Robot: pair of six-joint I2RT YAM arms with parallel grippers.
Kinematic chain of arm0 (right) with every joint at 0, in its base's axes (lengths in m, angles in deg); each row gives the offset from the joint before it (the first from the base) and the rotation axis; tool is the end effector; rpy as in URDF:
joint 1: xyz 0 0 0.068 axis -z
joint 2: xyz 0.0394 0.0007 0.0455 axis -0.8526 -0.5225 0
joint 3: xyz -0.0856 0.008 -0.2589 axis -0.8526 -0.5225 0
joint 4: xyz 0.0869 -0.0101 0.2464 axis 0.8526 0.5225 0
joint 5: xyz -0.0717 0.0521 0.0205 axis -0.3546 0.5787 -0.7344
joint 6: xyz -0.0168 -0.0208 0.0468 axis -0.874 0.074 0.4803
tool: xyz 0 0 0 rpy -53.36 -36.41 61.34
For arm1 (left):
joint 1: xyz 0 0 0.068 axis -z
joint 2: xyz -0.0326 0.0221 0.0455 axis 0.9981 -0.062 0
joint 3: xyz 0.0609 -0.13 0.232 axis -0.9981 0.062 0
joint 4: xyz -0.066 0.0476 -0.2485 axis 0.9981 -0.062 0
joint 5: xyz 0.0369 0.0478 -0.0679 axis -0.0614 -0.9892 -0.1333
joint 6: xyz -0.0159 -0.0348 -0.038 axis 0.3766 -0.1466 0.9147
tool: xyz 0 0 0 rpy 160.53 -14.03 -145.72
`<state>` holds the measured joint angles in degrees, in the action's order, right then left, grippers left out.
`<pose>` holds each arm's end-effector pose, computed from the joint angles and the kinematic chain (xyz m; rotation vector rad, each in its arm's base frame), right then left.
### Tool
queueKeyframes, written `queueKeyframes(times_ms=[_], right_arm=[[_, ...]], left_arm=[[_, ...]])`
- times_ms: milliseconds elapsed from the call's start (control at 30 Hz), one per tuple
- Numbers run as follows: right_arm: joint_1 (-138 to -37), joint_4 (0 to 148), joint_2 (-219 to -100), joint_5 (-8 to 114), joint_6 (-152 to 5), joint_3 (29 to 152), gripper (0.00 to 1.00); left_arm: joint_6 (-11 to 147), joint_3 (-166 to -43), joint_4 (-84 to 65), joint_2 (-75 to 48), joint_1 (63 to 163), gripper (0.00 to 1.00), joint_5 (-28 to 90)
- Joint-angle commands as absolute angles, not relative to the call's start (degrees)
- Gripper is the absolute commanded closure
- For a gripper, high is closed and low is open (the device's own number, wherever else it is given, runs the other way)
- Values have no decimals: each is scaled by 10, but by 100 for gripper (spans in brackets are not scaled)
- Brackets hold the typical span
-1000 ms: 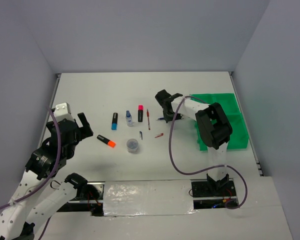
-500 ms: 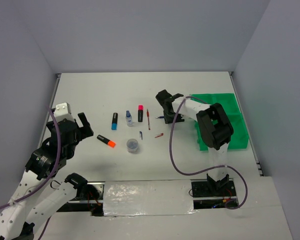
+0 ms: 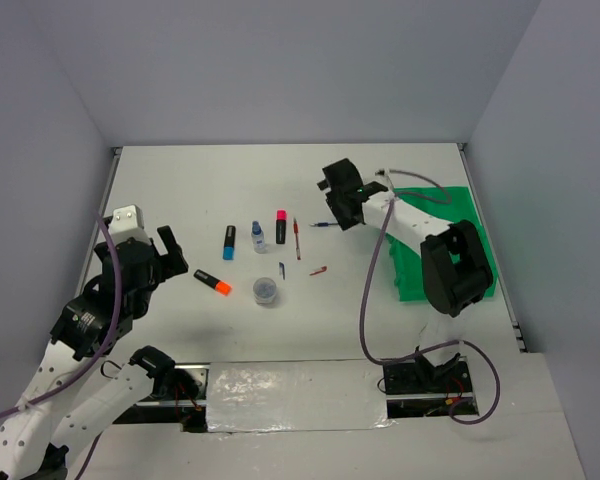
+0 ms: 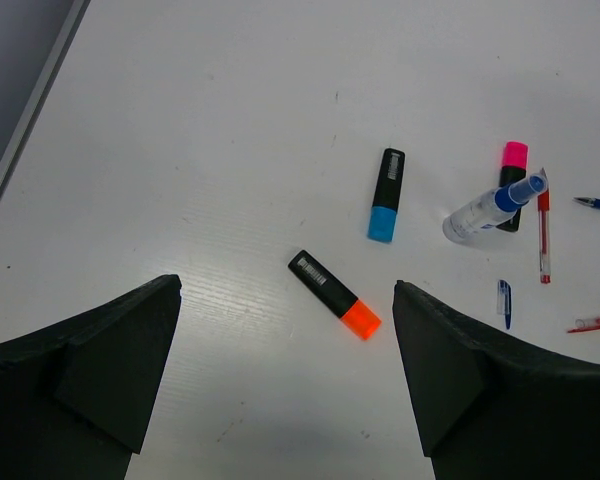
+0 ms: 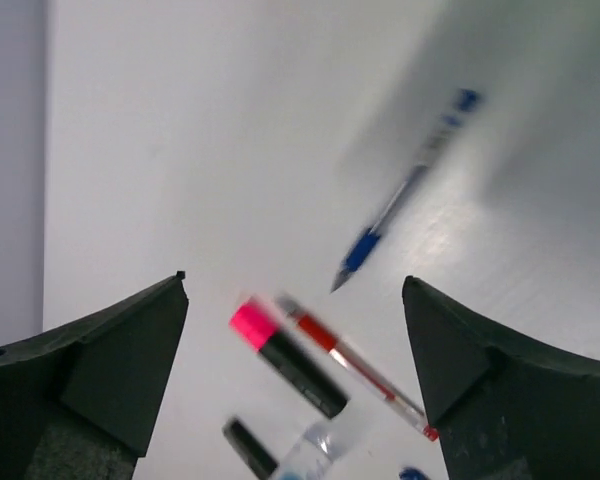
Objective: Sort the stationery into containers
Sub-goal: Place the pen at the center of the board, then pick up the pen from the center of the board.
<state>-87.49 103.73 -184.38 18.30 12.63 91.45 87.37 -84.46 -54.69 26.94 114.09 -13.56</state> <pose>0.3475 0.1743 0.2101 1.4470 2.0062 0.3084 0.1079 -0.0327 0.3499 -0.4477 1.8750 -0.0467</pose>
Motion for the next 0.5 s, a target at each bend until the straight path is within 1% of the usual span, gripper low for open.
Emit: queueKeyframes(times_ms=[0,33,67,100,133,167,200,233,300,333,367,400,433,467], right_arm=[[-858,838,-1793,240,-237,941,4],[-841,761,-1796,313,-423,942,0],[-830,718,-1823,385,-486,963,0],[-818,740,-1848,523,-538,1004,0],[-798,790,-1883,592,-655,1121,0],[-792,925,-1956,641,-717,1183,0],[-788,992,-1989,665,-770,1247,0],[-785,1101,-2037,670,-878,1340,0],[-782,1177,-2063,665,-971,1396,0],[-784,1227,-2066,670,-1070,1405,0],[-785,1237,-2059,666,-1118,1393,0],[-784,1232,-2048,653,-1153,1367,0],[-782,1200,-2020,613,-1211,1311,0],[-780,1175,-2005,594,-1236,1281,0]], left_arm=[[857,-840,-523,278,1144,1,-135],[857,-840,-523,279,1145,1,-135],[857,-840,-523,280,1145,1,-135],[857,-840,-523,281,1145,1,-134],[857,-840,-522,281,1145,1,-134],[857,-840,-522,280,1145,1,-134],[857,-840,-522,279,1144,1,-133],[857,-840,-523,278,1145,1,-134],[856,-839,-522,277,1145,1,-134],[856,-840,-522,276,1145,1,-135],[856,-839,-521,275,1145,1,-134],[856,-839,-522,275,1145,1,-133],[856,-839,-522,273,1145,1,-134],[856,-840,-522,274,1145,1,-133]])
